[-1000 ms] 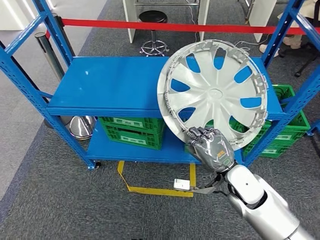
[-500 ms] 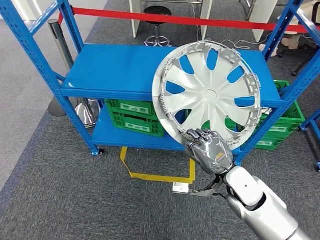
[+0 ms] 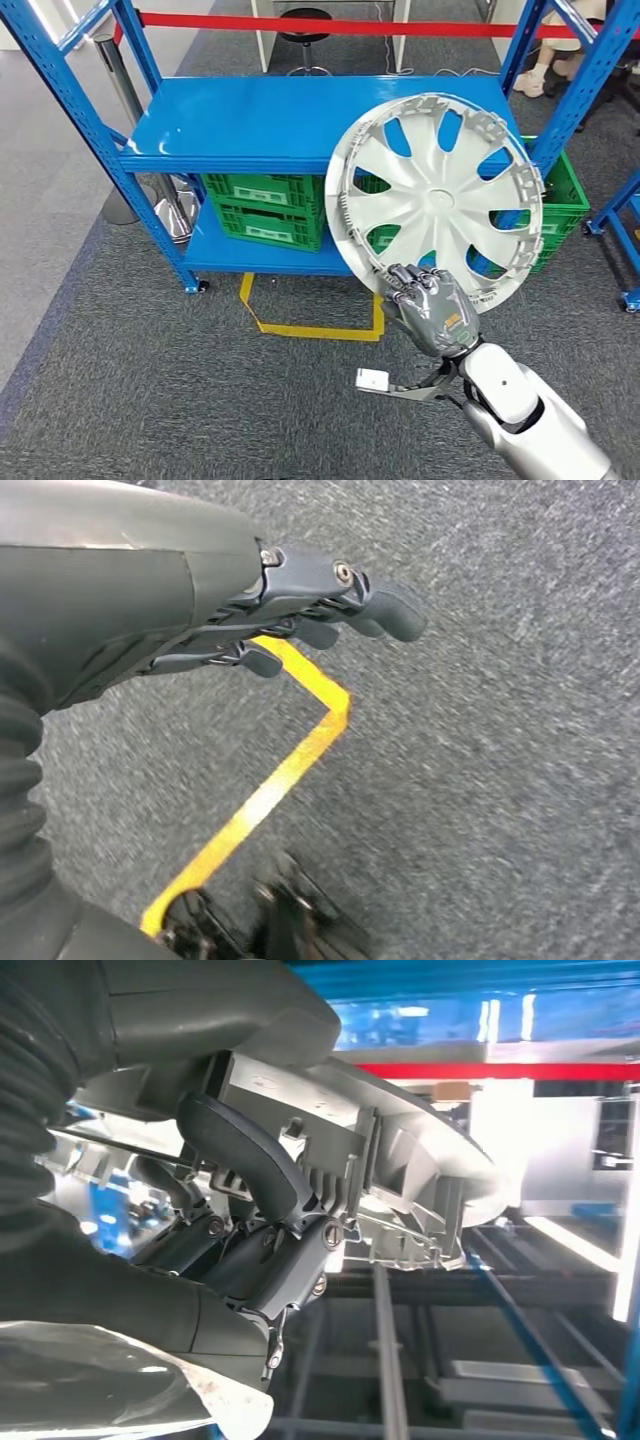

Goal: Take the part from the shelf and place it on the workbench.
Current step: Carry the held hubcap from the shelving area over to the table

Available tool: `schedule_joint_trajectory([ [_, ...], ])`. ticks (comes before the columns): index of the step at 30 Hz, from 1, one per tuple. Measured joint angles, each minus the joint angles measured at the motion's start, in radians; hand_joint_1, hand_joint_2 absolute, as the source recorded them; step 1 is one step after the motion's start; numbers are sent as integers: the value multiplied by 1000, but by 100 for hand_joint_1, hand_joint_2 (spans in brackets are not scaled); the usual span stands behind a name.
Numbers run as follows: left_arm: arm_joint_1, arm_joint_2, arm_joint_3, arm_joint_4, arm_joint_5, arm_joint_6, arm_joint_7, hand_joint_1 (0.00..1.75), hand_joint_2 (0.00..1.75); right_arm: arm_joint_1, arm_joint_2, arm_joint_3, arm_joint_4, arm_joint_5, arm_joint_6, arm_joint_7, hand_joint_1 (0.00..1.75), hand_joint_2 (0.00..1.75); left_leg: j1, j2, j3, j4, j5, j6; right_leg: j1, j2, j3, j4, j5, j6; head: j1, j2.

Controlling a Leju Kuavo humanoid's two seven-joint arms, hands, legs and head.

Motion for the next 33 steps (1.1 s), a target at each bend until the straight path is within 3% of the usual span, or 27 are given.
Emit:
schedule_joint_trajectory([
  [1,-1,0,0,0,-1,0,-1,0,175,5,-1,-4,-3,-2,-1,-1,175,175,1,0,-1,53,-19,-1,1,0,-17,4,11,0,0,0],
  [2,-2,0,-1,1,-4,1,-1,0,175,14,-2,-9,-8,-6,-2,-2,175,175,1,0,9,84,-15,1,3,0,-37,9,22,0,0,0],
  [3,-2,0,-3,1,-7,2,1,0,175,25,-4,-13,-14,-9,-4,-4,175,175,0,0,32,79,6,5,6,-1,-56,14,32,0,-1,0],
  [5,-2,1,-9,2,-16,5,8,0,175,49,-6,-19,-27,-12,-6,-7,175,175,-4,-1,125,-26,44,24,11,0,-88,22,51,1,0,0],
  [7,-4,3,-15,2,-20,4,11,0,175,65,-6,-22,-35,-12,-6,-8,175,175,-10,-2,217,-163,33,41,14,0,-105,23,71,8,1,0],
  [9,-7,4,-18,2,-17,-2,4,0,175,72,-7,-25,-37,-11,-6,-11,175,175,-17,-2,242,-221,25,46,11,0,-113,19,90,20,1,0],
  [11,-8,4,-18,2,-12,-5,-2,0,175,74,-7,-26,-36,-12,-6,-19,175,175,-16,-2,230,-233,45,52,6,0,-127,24,87,31,0,0],
  [13,-11,6,-20,2,-14,-4,-1,0,175,63,-7,-26,-30,-22,-7,-31,175,175,-11,-3,210,-242,69,61,5,2,-153,81,20,39,2,0],
  [15,-14,9,-23,3,-20,-3,-1,0,175,44,-7,-26,-16,-39,-9,-45,175,175,-12,-7,183,-241,91,66,2,3,-187,202,-69,46,4,0],
  [16,-15,10,-25,4,-23,-2,0,0,175,37,-7,-26,-9,-46,-10,-49,175,175,-11,-11,168,-240,103,65,1,3,-198,260,-87,49,4,0],
  [17,-15,10,-27,5,-24,0,1,0,175,32,-7,-25,-2,-50,-11,-52,175,175,-11,-16,154,-239,114,63,0,3,-198,293,-80,52,4,0],
  [18,-15,9,-28,6,-25,2,4,0,175,30,-7,-25,4,-53,-12,-53,175,175,-10,-23,141,-237,123,60,-2,4,-180,291,-55,54,4,0],
  [20,-14,8,-29,8,-26,8,13,0,175,27,-7,-24,15,-55,-12,-54,175,175,-7,-40,119,-229,139,51,-7,26,-94,187,-9,57,4,0],
  [22,-15,6,-32,9,-31,13,22,0,175,25,-7,-24,22,-53,-14,-53,175,175,-8,-56,97,-212,150,41,-13,64,0,54,-16,56,4,0],
  [23,-15,4,-34,9,-36,17,27,0,175,27,-7,-25,23,-49,-16,-51,175,175,-9,-65,87,-206,157,36,-13,74,23,19,-28,54,3,0],
  [25,-11,1,-39,9,-42,23,35,0,175,40,-7,-25,21,-36,-23,-45,175,175,-10,-82,73,-199,169,26,-13,58,26,7,-33,45,2,0],
  [26,-8,0,-41,9,-44,26,37,0,175,50,-7,-26,17,-30,-26,-42,175,175,-10,-78,67,-193,166,21,-14,46,24,7,-30,38,1,0],
  [28,-2,-3,-42,9,-45,28,38,0,175,71,-7,-28,8,-22,-29,-41,175,175,-9,-49,42,-134,122,9,-16,20,19,6,-22,24,-6,0],
  [29,-1,-5,-43,9,-45,28,37,0,175,79,-7,-30,5,-20,-30,-40,175,175,-7,-30,20,-74,84,3,-14,8,17,6,-19,19,-9,0],
  [31,-1,-6,-43,9,-44,28,37,0,175,90,-7,-33,3,-17,-29,-41,175,175,0,-15,-22,56,22,-6,-12,-18,10,7,-16,13,-11,0],
  [32,-1,-7,-43,9,-41,27,36,0,175,92,-7,-33,4,-16,-29,-43,175,175,3,-13,-28,89,13,-8,-11,-31,8,7,-15,12,-12,0],
  [33,0,-8,-43,9,-38,27,35,0,175,92,-6,-32,4,-15,-28,-47,175,175,4,-11,-15,83,24,-8,-11,-43,6,8,-14,12,-12,0],
])
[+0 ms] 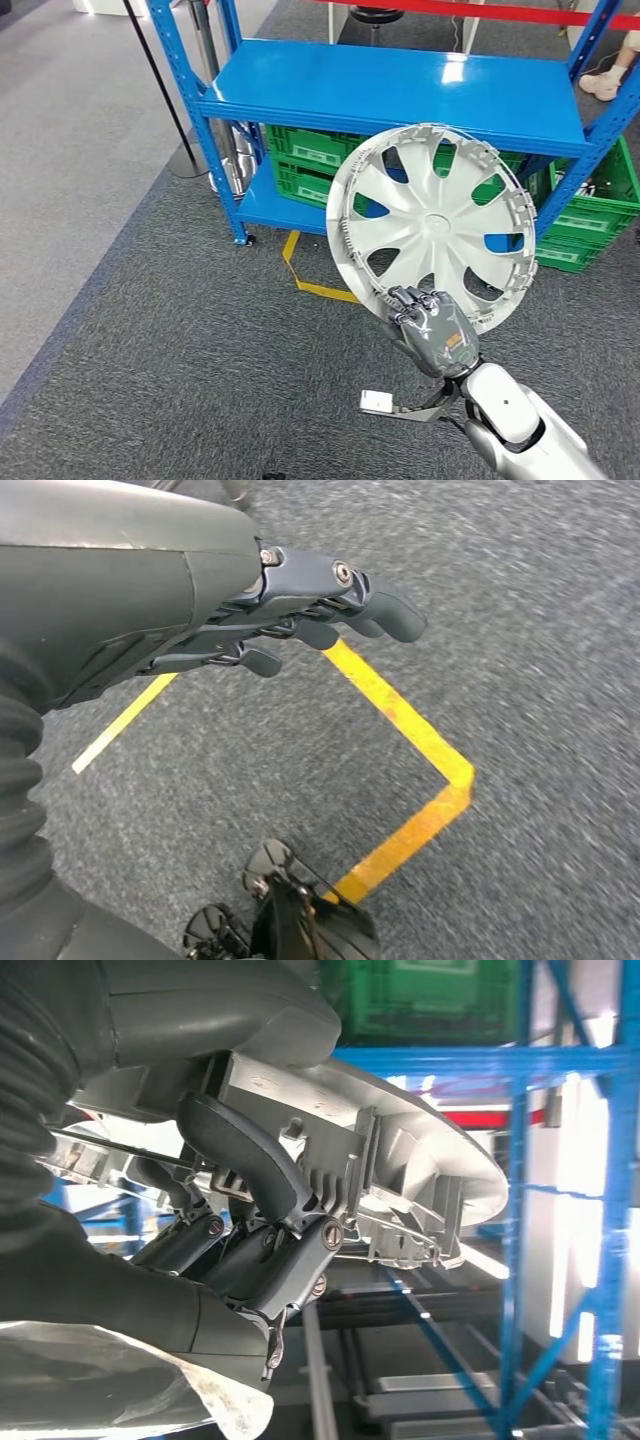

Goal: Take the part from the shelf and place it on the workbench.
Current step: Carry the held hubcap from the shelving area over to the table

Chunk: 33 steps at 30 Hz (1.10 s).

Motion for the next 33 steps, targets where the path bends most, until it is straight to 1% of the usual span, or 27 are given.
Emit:
schedule_joint_trajectory([
  [1,1,-1,0,0,4,-1,0,0,175,-3,2,2,1,0,1,-5,175,175,0,4,30,-44,26,2,1,-12,0,0,0,0,0,0],
  [2,2,-2,0,-2,8,-2,-1,0,175,-9,5,5,3,0,3,-10,175,175,-1,17,69,-113,56,7,1,-22,0,1,0,1,0,0],
  [4,2,-5,1,-7,14,-4,0,0,175,-29,17,12,9,-2,6,-21,175,175,-13,55,135,-233,87,20,6,-40,-1,1,0,6,1,0],
  [5,3,-7,1,-11,16,-4,1,0,175,-40,24,16,14,-4,7,-25,175,175,-19,68,148,-264,88,27,8,-48,-2,0,0,10,1,0],
  [7,5,-12,2,-20,21,-4,4,0,175,-63,41,26,23,-6,10,-31,175,175,-24,62,146,-281,86,40,10,-66,-2,-2,1,22,1,0],
  [8,8,-16,2,-25,23,-5,7,0,175,-74,49,32,28,-8,12,-33,175,175,-22,53,146,-288,89,46,9,-60,-4,-1,-5,27,1,0],
  [9,11,-20,3,-31,26,-5,10,0,175,-83,55,38,33,-9,13,-33,175,175,-19,43,146,-293,92,53,8,-43,-10,11,-17,31,3,0],
  [10,12,-25,4,-39,28,-6,16,0,175,-91,60,44,37,-11,13,-33,175,175,-15,34,147,-299,96,59,6,-18,-27,44,-39,33,5,0],
  [11,14,-31,5,-46,29,-7,21,0,175,-98,63,50,41,-13,14,-33,175,175,-14,23,146,-301,99,63,5,11,-56,102,-69,34,6,0],
  [13,14,-41,9,-62,30,-10,33,0,175,-105,67,62,49,-16,14,-33,175,175,-14,-2,144,-301,101,68,5,40,-127,242,-120,35,8,0],
  [14,15,-45,10,-69,29,-11,37,0,175,-106,68,69,52,-18,14,-33,175,175,-15,-16,144,-301,102,68,5,44,-153,285,-123,36,8,0],
  [15,16,-48,13,-75,29,-12,41,0,175,-107,70,74,54,-20,14,-33,175,175,-15,-31,144,-299,102,68,4,46,-161,290,-106,38,9,0],
  [16,17,-51,15,-82,29,-13,44,0,175,-108,72,80,56,-21,15,-33,175,175,-14,-45,145,-297,101,67,3,50,-150,252,-69,38,8,0],
  [17,18,-54,18,-87,29,-15,45,0,175,-110,73,85,58,-22,16,-33,175,175,-13,-60,146,-293,100,65,0,60,-127,188,-24,39,9,0],
  [18,19,-57,20,-92,29,-18,48,0,175,-113,74,90,60,-23,17,-33,175,175,-14,-73,142,-286,98,61,-3,82,-101,124,9,39,9,0],
  [19,19,-60,22,-96,28,-19,51,0,175,-116,74,94,61,-23,19,-32,175,175,-14,-85,136,-277,96,57,-7,103,-77,69,26,38,8,0],
  [21,20,-64,25,-102,23,-20,57,0,175,-119,75,101,63,-23,22,-31,175,175,-11,-105,117,-265,98,46,-7,126,-59,32,22,34,7,0],
  [23,25,-67,27,-105,16,-19,63,0,175,-120,75,107,63,-23,25,-28,175,175,-7,-118,107,-260,101,35,-6,107,-57,28,22,26,6,0],
  [24,27,-68,28,-106,14,-18,66,0,175,-119,75,109,63,-24,26,-26,175,175,-8,-105,101,-250,93,30,-7,95,-56,26,24,20,4,0],
  [25,28,-69,28,-107,12,-16,69,0,175,-119,75,110,63,-24,28,-24,175,175,-9,-82,89,-222,75,24,-9,81,-54,24,25,15,1,0],
  [27,27,-70,28,-108,9,-14,71,0,175,-117,74,110,62,-24,34,-21,175,175,-8,-25,40,-108,17,13,-8,54,-51,22,25,7,-5,0],
  [28,25,-70,28,-108,7,-14,71,0,175,-116,74,111,62,-24,37,-21,175,175,-4,-10,11,-44,-10,8,-7,40,-50,22,24,6,-5,0],
  [29,25,-70,28,-108,4,-16,70,0,175,-115,73,111,62,-23,41,-21,175,175,0,-4,-9,2,-24,5,-7,26,-50,22,23,6,-5,0],
  [30,25,-70,28,-108,1,-18,67,0,175,-114,73,112,61,-21,45,-20,175,175,3,-2,-13,14,-19,3,-7,13,-49,22,22,6,-5,0],
  [31,25,-70,28,-108,-3,-21,62,0,175,-113,72,113,60,-19,47,-18,175,175,6,1,1,-12,3,3,-7,1,-47,22,21,7,-5,0],
  [32,25,-69,27,-108,-7,-23,58,0,175,-111,71,113,57,-17,50,-16,175,175,7,10,31,-70,36,4,-7,-11,-45,22,19,8,-5,0],
  [33,24,-68,27,-108,-10,-26,55,0,175,-110,70,113,54,-15,53,-14,175,175,4,32,66,-139,64,5,-6,-23,-42,22,17,11,-5,0],
])
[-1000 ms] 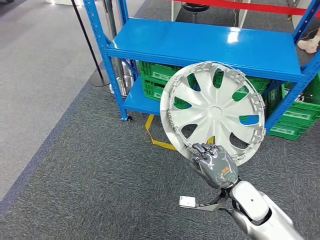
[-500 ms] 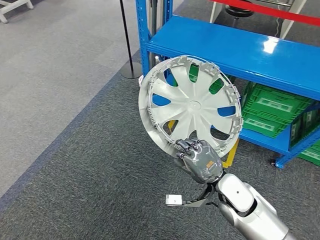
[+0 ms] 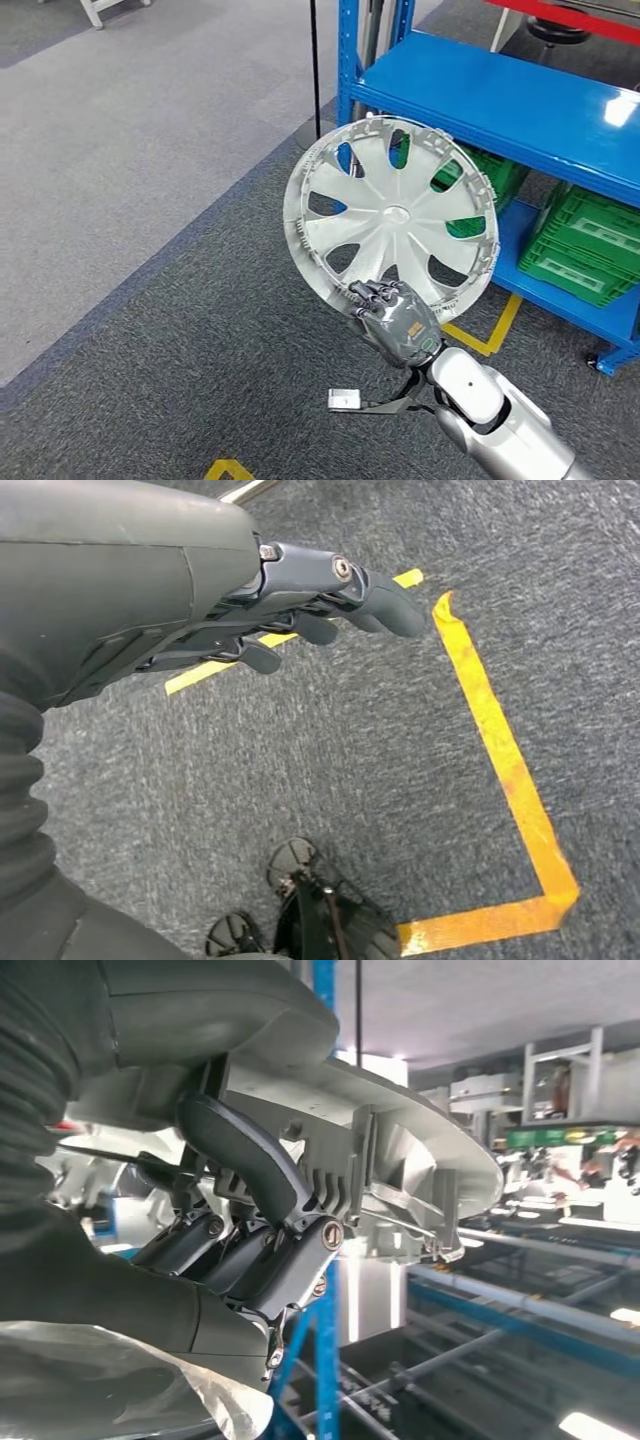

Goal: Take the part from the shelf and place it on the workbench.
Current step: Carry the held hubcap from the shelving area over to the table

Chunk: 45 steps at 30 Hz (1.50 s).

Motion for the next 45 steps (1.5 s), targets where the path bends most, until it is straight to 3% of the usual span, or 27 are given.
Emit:
schedule_joint_trajectory([
  [2,-3,4,0,0,2,-8,-3,0,175,-4,0,2,-3,6,13,0,175,175,-10,39,44,-98,27,10,6,-19,2,1,-4,8,1,0],
  [3,-5,7,0,0,7,-13,-3,0,175,-11,2,5,-2,9,23,-2,175,175,-15,49,47,-114,25,15,9,-28,2,0,-5,13,2,0],
  [5,-6,16,3,0,23,-23,-4,0,175,-38,18,20,7,10,43,-6,175,175,-17,33,41,-119,28,30,10,-45,1,-4,-7,24,5,0],
  [7,-7,22,11,0,40,-27,-4,0,175,-78,38,41,27,-2,62,-8,175,175,-14,12,41,-128,35,46,7,-16,-13,21,-29,31,9,0],
  [9,-10,22,17,0,45,-30,-5,0,175,-112,50,60,46,-19,77,-8,175,175,-14,-10,43,-133,39,58,6,42,-62,125,-83,30,12,0],
  [11,-13,20,19,1,40,-30,-4,0,175,-123,53,75,58,-29,83,-3,175,175,-17,-39,42,-132,40,65,9,67,-128,256,-129,28,13,0],
  [12,-13,18,19,2,36,-29,-2,0,175,-123,52,81,61,-32,83,2,175,175,-19,-56,43,-132,40,66,10,70,-147,283,-127,26,13,0],
  [13,-13,17,20,3,31,-27,1,0,175,-120,49,87,64,-34,82,9,175,175,-19,-73,44,-131,40,67,11,73,-147,270,-105,24,13,0],
  [14,-13,16,20,5,28,-25,4,0,175,-115,45,89,64,-33,81,18,175,175,-20,-89,45,-129,40,66,11,78,-127,217,-66,21,13,0],
  [16,-13,13,20,8,18,-20,6,0,175,-95,29,88,57,-27,74,35,175,175,-19,-118,42,-121,38,63,7,118,-70,80,0,16,12,0],
  [18,-13,11,18,13,1,-17,0,0,175,-58,7,77,37,-13,60,47,175,175,-15,-144,32,-116,40,53,6,152,-37,14,13,12,12,0],
  [20,-11,12,17,17,-10,-17,-12,0,175,-18,-14,62,12,2,46,53,175,175,-11,-166,25,-117,44,41,8,142,-27,7,12,8,12,0],
  [21,-9,14,16,19,-13,-17,-16,0,175,-2,-23,54,0,8,42,55,175,175,-12,-159,23,-113,41,36,7,131,-23,2,14,4,11,0],
  [23,-10,18,16,22,-15,-17,-21,0,175,24,-36,38,-19,12,38,59,175,175,-16,-108,4,-63,9,25,3,106,-12,-7,15,-6,3,0],
  [25,-14,21,15,24,-15,-17,-22,0,175,45,-46,27,-32,14,34,60,175,175,-11,-51,-47,55,-49,14,5,78,-5,-8,12,-11,-4,0],
  [27,-17,22,14,27,-15,-17,-22,0,175,59,-54,22,-39,16,34,59,175,175,-1,-35,-88,145,-77,6,6,51,-1,-8,8,-11,-4,0],
  [28,-17,22,14,28,-15,-17,-24,0,175,63,-56,21,-43,17,34,58,175,175,2,-32,-86,141,-65,4,6,39,2,-8,5,-9,-4,0],
  [29,-17,23,13,29,-15,-17,-27,0,175,65,-57,19,-46,18,34,57,175,175,4,-27,-64,100,-37,3,6,27,5,-8,3,-7,-4,0],
  [31,-18,26,12,29,-11,-18,-36,0,175,66,-58,14,-50,20,34,55,175,175,-1,12,2,-31,19,7,8,4,12,-8,-4,0,-5,0],
  [33,-23,28,10,30,-5,-20,-40,0,175,64,-59,8,-52,20,34,49,175,175,-11,42,37,-106,35,19,13,-16,17,-8,-10,10,-4,0],
  [34,-24,29,10,30,-3,-21,-40,0,175,62,-60,6,-53,20,35,45,175,175,-17,42,36,-111,30,26,15,-25,18,-10,-12,16,-3,0],
  [36,-23,31,10,30,-1,-19,-33,0,175,55,-59,5,-53,18,37,35,175,175,-17,17,37,-118,34,40,12,-38,24,-13,-19,28,-3,0],
  [38,-22,31,10,31,3,-13,-21,0,175,42,-58,6,-52,14,39,29,175,175,-14,-6,44,-128,38,53,8,-2,8,27,-49,35,1,0],
  [40,-23,30,10,31,7,-9,-13,0,175,30,-56,8,-51,12,40,27,175,175,-14,-27,46,-131,39,63,8,50,-55,148,-106,34,6,0],
  [42,-22,29,10,31,8,-5,-4,0,175,26,-54,11,-50,11,39,27,175,175,-17,-54,47,-131,39,68,9,67,-123,262,-135,31,8,0],
  [43,-22,29,11,31,10,-3,1,0,175,25,-54,13,-50,10,38,27,175,175,-18,-69,47,-130,38,69,10,70,-136,273,-123,30,8,0],
  [45,-20,30,12,31,14,-4,2,0,175,25,-54,15,-51,9,36,27,175,175,-19,-99,50,-127,38,68,9,85,-109,184,-48,25,8,0],
])
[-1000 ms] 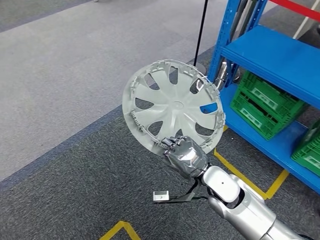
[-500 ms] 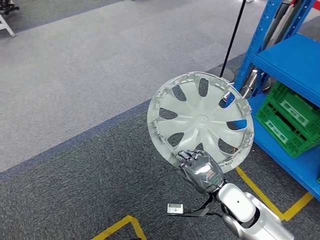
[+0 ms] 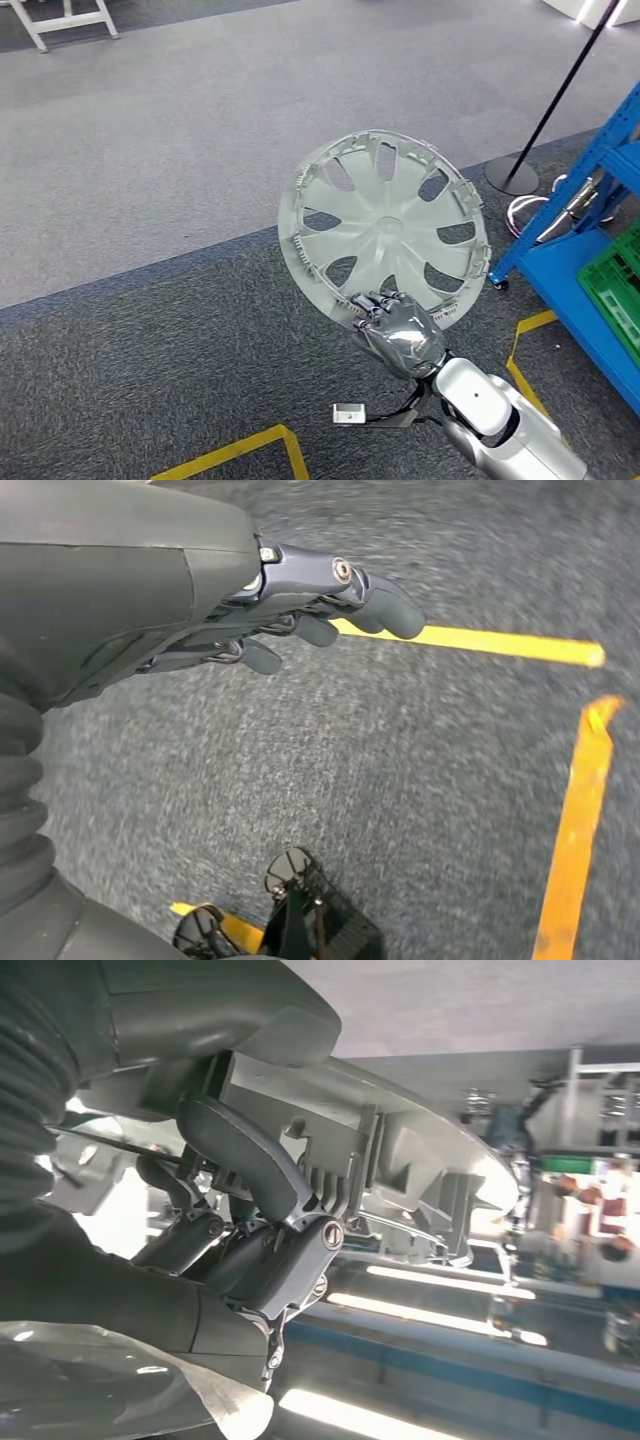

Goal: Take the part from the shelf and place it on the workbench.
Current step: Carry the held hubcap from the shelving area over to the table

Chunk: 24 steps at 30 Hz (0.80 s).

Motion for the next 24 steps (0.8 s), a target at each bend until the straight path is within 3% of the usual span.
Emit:
schedule_joint_trajectory([
  [2,0,0,1,0,0,-7,-7,0,175,0,1,2,-1,0,-2,-1,175,175,-1,-26,-3,6,-2,-5,-4,42,53,-124,56,-4,-1,0],
  [3,0,1,1,0,-1,-10,-10,0,175,0,2,4,0,0,-3,-3,175,175,0,-37,-8,9,-2,-10,-4,58,70,-161,65,-6,-1,0],
  [4,0,1,1,0,-1,-11,-11,0,175,0,5,7,0,0,-4,-5,175,175,2,-48,-12,10,0,-16,-4,63,78,-174,61,-7,-1,0],
  [6,4,2,1,0,-1,-11,-11,0,175,-2,12,13,0,0,-6,-8,175,175,6,-64,-18,10,3,-28,-3,45,85,-181,63,-13,-2,0],
  [8,7,3,2,0,-4,-6,-6,0,175,-3,17,17,0,-1,-8,-6,175,175,3,-23,-32,43,-20,-39,-4,21,92,-187,65,-24,-7,0],
  [10,6,3,3,0,-8,-2,0,0,175,0,20,18,0,-2,-12,-5,175,175,4,41,-77,150,-78,-50,-3,-8,100,-190,62,-32,-12,0],
  [12,6,3,3,0,-12,0,5,0,175,4,20,18,0,-2,-15,-4,175,175,10,62,-130,265,-123,-58,0,-39,104,-190,57,-35,-12,0],
  [13,7,3,3,0,-14,2,7,0,175,5,20,18,0,-2,-15,-4,175,175,13,64,-140,286,-124,-60,0,-52,106,-190,55,-34,-12,0],
  [14,9,3,3,0,-15,3,10,0,175,6,21,19,0,-2,-16,-4,175,175,15,67,-132,270,-106,-62,0,-65,109,-190,52,-33,-12,0],
  [15,10,3,3,0,-16,4,12,0,175,7,21,19,0,-2,-16,-4,175,175,16,75,-105,216,-74,-61,0,-78,113,-190,49,-31,-12,0],
  [17,11,3,3,-1,-17,5,16,0,175,7,21,19,0,-3,-17,-4,175,175,10,116,-38,82,-22,-54,3,-101,121,-189,40,-23,-12,0],
  [19,10,4,3,-1,-18,6,18,0,175,8,22,19,0,-3,-19,-5,175,175,1,139,-11,20,-11,-41,7,-121,127,-189,32,-12,-11,0],
  [21,12,6,4,-2,-19,6,18,0,175,10,24,19,0,-3,-23,-6,175,175,-3,119,-12,15,-12,-25,7,-136,133,-194,27,0,-10,0],
  [22,13,7,4,-3,-19,6,18,0,175,12,26,19,-1,-3,-26,-7,175,175,-1,109,-10,12,-11,-19,4,-124,133,-191,21,5,-10,0],
  [24,13,8,4,-5,-18,4,17,0,175,16,27,17,-1,-4,-32,-7,175,175,4,88,-4,4,-8,-5,0,-70,107,-135,-16,10,-4,0],
])
